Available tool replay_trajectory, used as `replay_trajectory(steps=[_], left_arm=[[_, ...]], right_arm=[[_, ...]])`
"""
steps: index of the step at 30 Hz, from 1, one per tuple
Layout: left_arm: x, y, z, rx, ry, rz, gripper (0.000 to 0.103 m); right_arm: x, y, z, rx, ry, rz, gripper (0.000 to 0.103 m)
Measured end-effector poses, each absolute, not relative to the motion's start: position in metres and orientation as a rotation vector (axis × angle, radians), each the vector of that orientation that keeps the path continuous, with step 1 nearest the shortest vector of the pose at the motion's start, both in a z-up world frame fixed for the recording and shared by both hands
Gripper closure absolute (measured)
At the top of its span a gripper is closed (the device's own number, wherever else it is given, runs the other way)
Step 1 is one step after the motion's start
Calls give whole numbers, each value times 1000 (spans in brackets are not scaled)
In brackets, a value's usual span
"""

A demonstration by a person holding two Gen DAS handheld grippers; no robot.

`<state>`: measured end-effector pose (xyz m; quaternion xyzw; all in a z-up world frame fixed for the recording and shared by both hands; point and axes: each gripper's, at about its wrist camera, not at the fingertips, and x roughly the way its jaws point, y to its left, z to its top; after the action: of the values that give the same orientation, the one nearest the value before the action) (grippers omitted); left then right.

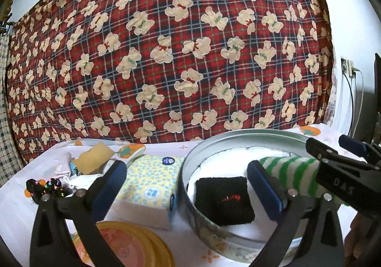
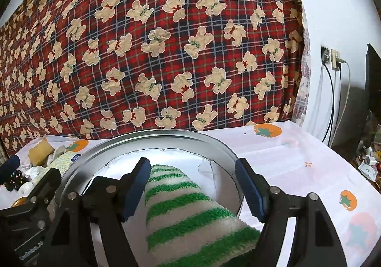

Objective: Organize soft objects
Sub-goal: 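Lower the striped sock into the tin and open the right tool while the left releases the black sock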

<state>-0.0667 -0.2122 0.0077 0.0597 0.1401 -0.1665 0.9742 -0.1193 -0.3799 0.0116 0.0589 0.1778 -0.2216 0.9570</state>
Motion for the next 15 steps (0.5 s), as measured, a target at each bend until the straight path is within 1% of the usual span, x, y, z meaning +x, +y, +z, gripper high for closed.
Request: replay_trajectory(steps=[9, 15], left_arm=[[-73, -193, 8, 74, 286, -352, 1], [-76, -178, 8, 49, 285, -355, 1]], right_arm=[[-120, -363, 12, 46, 341, -484, 28], [-125, -355, 13, 51, 320, -492, 28]])
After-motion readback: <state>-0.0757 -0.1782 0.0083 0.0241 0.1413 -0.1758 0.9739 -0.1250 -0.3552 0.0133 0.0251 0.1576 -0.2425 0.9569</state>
